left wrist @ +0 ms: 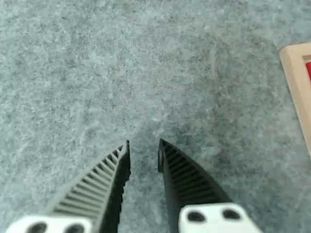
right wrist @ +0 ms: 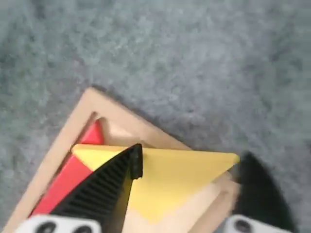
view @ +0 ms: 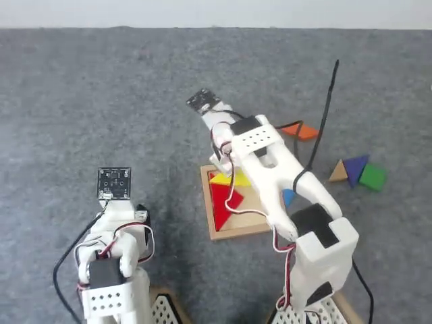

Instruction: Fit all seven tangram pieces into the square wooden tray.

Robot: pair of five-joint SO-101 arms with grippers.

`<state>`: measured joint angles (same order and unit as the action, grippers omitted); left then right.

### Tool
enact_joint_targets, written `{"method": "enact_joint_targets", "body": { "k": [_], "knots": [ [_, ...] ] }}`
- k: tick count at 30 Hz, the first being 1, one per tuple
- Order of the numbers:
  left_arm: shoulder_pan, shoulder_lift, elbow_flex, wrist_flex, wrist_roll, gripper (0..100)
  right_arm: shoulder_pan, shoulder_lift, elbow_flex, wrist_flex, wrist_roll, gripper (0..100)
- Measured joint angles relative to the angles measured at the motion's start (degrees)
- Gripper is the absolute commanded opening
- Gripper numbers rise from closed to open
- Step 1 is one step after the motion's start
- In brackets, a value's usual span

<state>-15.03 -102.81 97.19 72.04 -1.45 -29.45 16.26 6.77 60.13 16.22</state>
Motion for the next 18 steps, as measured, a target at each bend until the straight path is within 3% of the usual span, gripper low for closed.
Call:
{"method": "enact_joint_targets", "body": {
  "k": [5, 8, 18],
  "knots": [
    [0.00, 0.00, 0.00, 0.00, 0.00, 9, 0.79, 0.00, -1.41, -0.62, -0.26, 8.6],
    [0.00, 0.00, 0.00, 0.00, 0.00, 9, 1.14, -0.18, -0.53, -3.96, -4.13, 8.3],
    [0.00, 0.00, 0.00, 0.00, 0.00, 9, 2.37, -5.63, 13.54, -12.84, -5.36, 8.4]
  ]
}}
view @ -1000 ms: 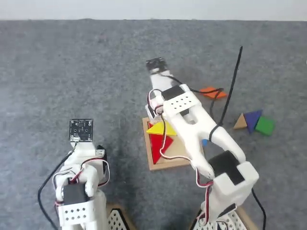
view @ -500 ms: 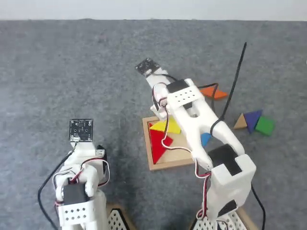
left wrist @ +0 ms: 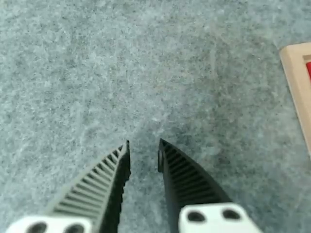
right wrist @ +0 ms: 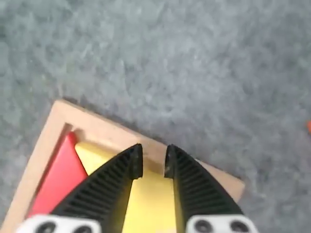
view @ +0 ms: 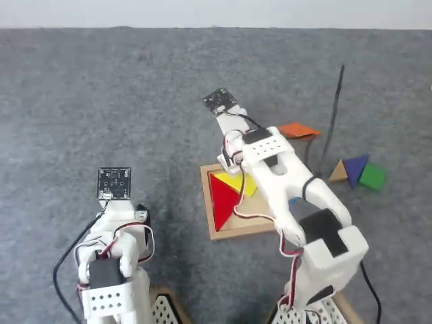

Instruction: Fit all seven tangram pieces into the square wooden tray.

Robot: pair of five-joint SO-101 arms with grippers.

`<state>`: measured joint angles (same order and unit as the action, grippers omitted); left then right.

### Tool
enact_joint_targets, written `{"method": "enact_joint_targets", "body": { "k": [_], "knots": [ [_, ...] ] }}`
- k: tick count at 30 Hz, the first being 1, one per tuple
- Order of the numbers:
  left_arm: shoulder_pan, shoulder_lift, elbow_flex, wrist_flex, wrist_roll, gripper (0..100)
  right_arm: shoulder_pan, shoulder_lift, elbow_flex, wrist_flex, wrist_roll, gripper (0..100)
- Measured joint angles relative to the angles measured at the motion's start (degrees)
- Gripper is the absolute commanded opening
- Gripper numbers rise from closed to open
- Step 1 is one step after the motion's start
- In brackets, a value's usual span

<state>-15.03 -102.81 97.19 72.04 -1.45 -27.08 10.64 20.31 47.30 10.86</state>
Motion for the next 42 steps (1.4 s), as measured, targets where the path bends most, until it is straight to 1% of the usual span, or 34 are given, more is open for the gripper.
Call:
{"method": "enact_joint_targets", "body": {
  "k": [4, 8, 11, 15, 19, 24, 31, 33, 35, 40, 42],
  "knots": [
    [0.00, 0.00, 0.00, 0.00, 0.00, 9, 1.05, -6.95, 2.99, 0.00, -0.35, 8.4],
    [0.00, 0.00, 0.00, 0.00, 0.00, 9, 2.02, -17.41, 9.41, 0.00, -0.35, 8.4],
    [0.00, 0.00, 0.00, 0.00, 0.00, 9, 3.08, -20.66, 15.03, -0.18, -0.35, 8.5],
    [0.00, 0.00, 0.00, 0.00, 0.00, 9, 3.52, -20.75, 18.20, -2.46, -0.35, 8.5],
    [0.00, 0.00, 0.00, 0.00, 0.00, 9, 3.16, -15.30, 18.29, -3.52, -0.35, 8.5],
    [0.00, 0.00, 0.00, 0.00, 0.00, 9, -0.09, -9.49, 15.12, -3.69, -0.35, 8.5],
    [0.00, 0.00, 0.00, 0.00, 0.00, 9, -1.05, -9.49, 14.15, -5.01, -0.97, 8.4],
    [0.00, 0.00, 0.00, 0.00, 0.00, 9, 0.35, -12.40, 14.24, -4.13, -2.29, 8.4],
    [0.00, 0.00, 0.00, 0.00, 0.00, 9, 3.52, -18.02, 14.51, -2.11, -2.99, 8.6],
    [0.00, 0.00, 0.00, 0.00, 0.00, 9, 10.29, -33.67, 16.88, 5.98, -3.25, 14.9],
    [0.00, 0.00, 0.00, 0.00, 0.00, 9, 13.98, -36.92, 16.88, 9.32, -2.90, 17.7]
  ]
}}
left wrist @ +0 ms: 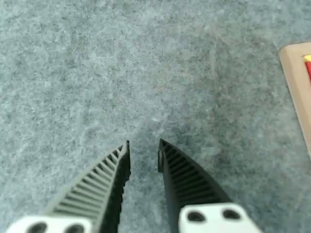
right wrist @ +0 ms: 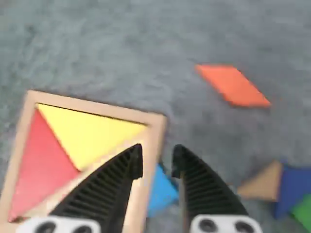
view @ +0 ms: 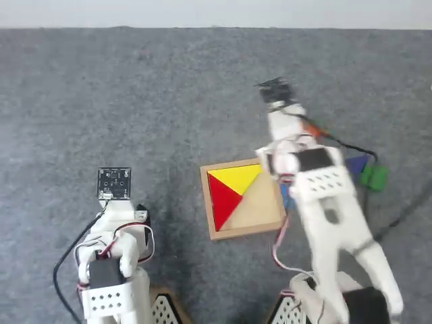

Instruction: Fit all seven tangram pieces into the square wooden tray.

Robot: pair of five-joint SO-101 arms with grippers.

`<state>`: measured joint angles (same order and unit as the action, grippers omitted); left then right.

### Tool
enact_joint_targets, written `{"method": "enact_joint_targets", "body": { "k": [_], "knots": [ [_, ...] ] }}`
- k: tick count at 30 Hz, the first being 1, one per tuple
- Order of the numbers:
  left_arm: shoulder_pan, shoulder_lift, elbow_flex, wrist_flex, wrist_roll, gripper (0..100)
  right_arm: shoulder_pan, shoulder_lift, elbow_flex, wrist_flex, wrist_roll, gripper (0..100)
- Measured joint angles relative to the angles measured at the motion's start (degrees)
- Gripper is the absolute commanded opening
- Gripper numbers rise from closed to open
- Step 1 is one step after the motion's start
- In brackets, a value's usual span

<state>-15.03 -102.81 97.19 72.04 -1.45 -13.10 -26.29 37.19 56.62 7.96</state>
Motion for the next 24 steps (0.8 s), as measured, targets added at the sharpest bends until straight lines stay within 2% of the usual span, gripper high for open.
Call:
{"method": "enact_joint_targets", "body": {
  "k": [3, 8, 17, 24],
  "knots": [
    [0.00, 0.00, 0.00, 0.00, 0.00, 9, 4.66, -0.53, -0.18, 2.02, 5.10, 23.2],
    [0.00, 0.00, 0.00, 0.00, 0.00, 9, 7.30, 5.89, -6.77, 2.11, 11.60, 33.3],
    [0.00, 0.00, 0.00, 0.00, 0.00, 9, 7.38, 33.23, -25.49, -4.92, 10.90, 34.0],
    [0.00, 0.00, 0.00, 0.00, 0.00, 9, 7.56, 52.66, -39.12, -5.63, 10.02, 34.0]
  ]
}}
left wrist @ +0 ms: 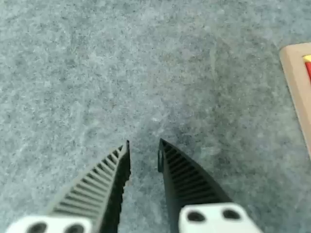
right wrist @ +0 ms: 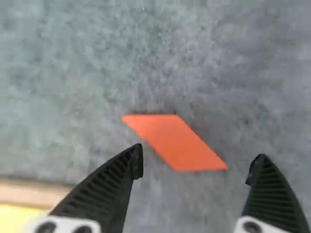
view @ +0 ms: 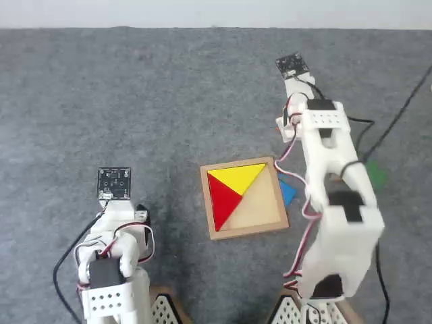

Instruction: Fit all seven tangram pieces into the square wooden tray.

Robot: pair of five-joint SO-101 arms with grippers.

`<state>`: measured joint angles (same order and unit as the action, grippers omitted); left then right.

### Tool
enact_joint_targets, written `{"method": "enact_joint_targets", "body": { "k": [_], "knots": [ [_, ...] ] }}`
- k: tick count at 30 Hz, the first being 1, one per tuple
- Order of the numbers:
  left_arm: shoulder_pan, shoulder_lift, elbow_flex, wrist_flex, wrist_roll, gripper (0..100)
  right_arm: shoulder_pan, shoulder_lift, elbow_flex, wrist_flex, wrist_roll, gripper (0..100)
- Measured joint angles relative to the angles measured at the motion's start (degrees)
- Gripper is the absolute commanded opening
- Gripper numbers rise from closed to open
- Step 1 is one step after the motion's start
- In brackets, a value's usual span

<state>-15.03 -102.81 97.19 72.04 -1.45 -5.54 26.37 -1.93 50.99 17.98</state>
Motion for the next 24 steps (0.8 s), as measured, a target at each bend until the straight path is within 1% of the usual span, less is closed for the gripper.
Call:
{"method": "enact_joint_targets", "body": {
  "k": [3, 7, 9, 12, 13, 16, 20, 24],
  "knots": [
    [0.00, 0.00, 0.00, 0.00, 0.00, 9, 0.00, 4.57, -2.99, 0.09, 0.18, 33.9],
    [0.00, 0.00, 0.00, 0.00, 0.00, 9, 0.00, 7.21, -5.27, 2.99, 3.52, 32.5],
    [0.00, 0.00, 0.00, 0.00, 0.00, 9, 0.00, 7.74, -5.89, 4.13, 4.40, 25.1],
    [0.00, 0.00, 0.00, 0.00, 0.00, 9, 0.97, 7.74, -6.24, 5.54, 4.66, 9.1],
    [0.00, 0.00, 0.00, 0.00, 0.00, 9, 1.23, 7.74, -6.24, 5.98, 4.75, 7.6],
    [0.00, 0.00, 0.00, 0.00, 0.00, 9, 2.81, 7.65, -6.33, 6.42, 5.10, 9.0],
    [0.00, 0.00, 0.00, 0.00, 0.00, 9, 5.19, 7.65, -6.77, 6.68, 5.19, 8.0],
    [0.00, 0.00, 0.00, 0.00, 0.00, 9, 7.74, 7.65, -6.86, 9.41, 6.68, 8.0]
  ]
}}
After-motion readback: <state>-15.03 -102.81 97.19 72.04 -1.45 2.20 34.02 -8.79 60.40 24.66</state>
